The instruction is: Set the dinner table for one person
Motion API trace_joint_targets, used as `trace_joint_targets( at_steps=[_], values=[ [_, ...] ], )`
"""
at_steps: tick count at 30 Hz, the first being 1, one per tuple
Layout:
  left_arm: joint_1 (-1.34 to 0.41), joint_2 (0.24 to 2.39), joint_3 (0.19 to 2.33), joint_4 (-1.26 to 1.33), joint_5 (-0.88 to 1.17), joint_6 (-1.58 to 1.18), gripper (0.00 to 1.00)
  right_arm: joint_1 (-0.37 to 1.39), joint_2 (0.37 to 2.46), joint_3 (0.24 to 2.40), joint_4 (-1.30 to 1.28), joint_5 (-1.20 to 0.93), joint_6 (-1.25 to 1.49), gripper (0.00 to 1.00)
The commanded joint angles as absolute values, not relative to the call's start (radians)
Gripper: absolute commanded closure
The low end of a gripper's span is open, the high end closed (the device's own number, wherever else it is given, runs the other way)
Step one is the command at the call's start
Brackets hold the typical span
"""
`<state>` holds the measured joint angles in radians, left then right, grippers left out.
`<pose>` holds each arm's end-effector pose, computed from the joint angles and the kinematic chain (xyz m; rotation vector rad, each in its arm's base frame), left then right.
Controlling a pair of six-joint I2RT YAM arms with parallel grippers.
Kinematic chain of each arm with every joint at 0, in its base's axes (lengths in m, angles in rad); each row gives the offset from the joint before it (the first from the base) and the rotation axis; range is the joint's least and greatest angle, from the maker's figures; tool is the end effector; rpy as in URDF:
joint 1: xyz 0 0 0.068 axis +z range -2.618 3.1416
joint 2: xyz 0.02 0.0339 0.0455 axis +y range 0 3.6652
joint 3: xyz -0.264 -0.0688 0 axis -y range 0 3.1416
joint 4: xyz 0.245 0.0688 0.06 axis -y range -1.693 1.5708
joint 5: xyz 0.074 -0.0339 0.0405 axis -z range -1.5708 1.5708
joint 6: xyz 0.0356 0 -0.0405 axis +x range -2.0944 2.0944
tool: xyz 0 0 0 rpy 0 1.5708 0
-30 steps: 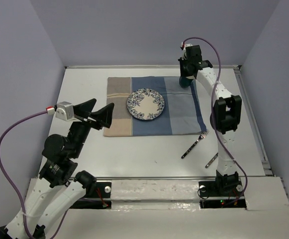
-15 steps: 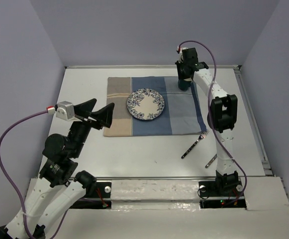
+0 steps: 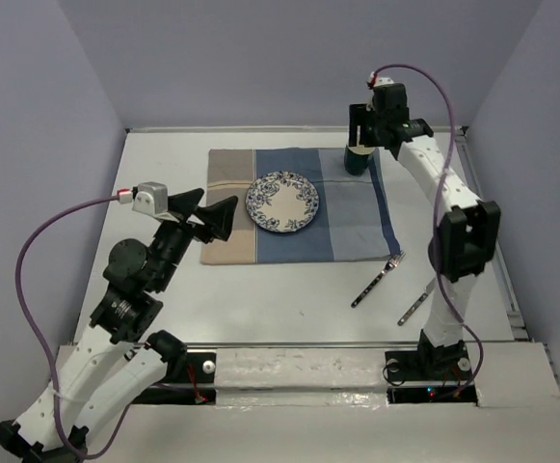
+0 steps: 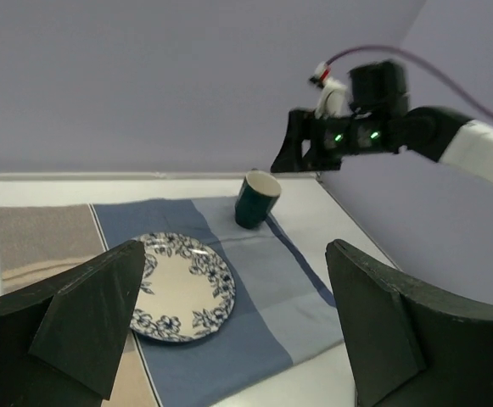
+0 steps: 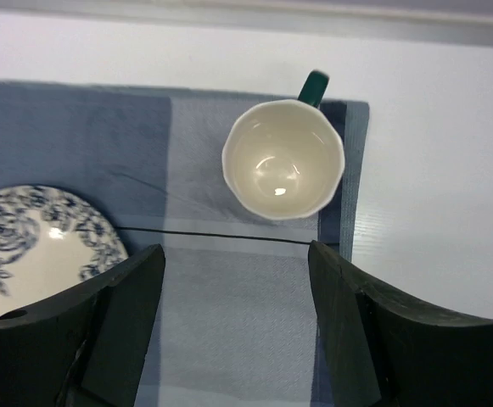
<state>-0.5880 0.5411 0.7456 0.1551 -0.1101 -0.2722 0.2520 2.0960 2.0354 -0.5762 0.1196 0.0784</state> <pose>0.1052 -0.0654 0.3965 0.0974 1.2379 -0.6834 0.4741 0.1177 0.3220 -0.1247 2.1993 0.0525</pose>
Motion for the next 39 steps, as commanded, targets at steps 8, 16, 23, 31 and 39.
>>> trace_joint_targets(
  at_steps=[8, 16, 23, 31, 39],
  values=[
    [-0.800, 0.900, 0.704, 0.284, 0.097, -0.495, 0.06, 0.262, 1.171, 1.258, -0.373, 0.213, 0.308, 0.38],
    [-1.178, 1.331, 0.869, 0.318, -0.207, -0.412, 0.12, 0.262, 0.738, 1.132, -0.487, 0.210, 0.360, 0.44],
    [-1.302, 1.808, 1.225, 0.155, -0.391, -0.246, 0.10, 0.262, 0.609, 1.126, -0.561, 0.135, 0.359, 0.44],
    [-1.310, 2.003, 1.359, 0.126, -0.380, -0.176, 0.12, 0.262, 0.560, 1.121, -0.577, 0.097, 0.356, 0.44],
    [-1.312, 2.121, 1.402, 0.109, -0.391, -0.153, 0.35, 0.262, 0.549, 1.115, -0.578, 0.083, 0.357, 0.44]
  ],
)
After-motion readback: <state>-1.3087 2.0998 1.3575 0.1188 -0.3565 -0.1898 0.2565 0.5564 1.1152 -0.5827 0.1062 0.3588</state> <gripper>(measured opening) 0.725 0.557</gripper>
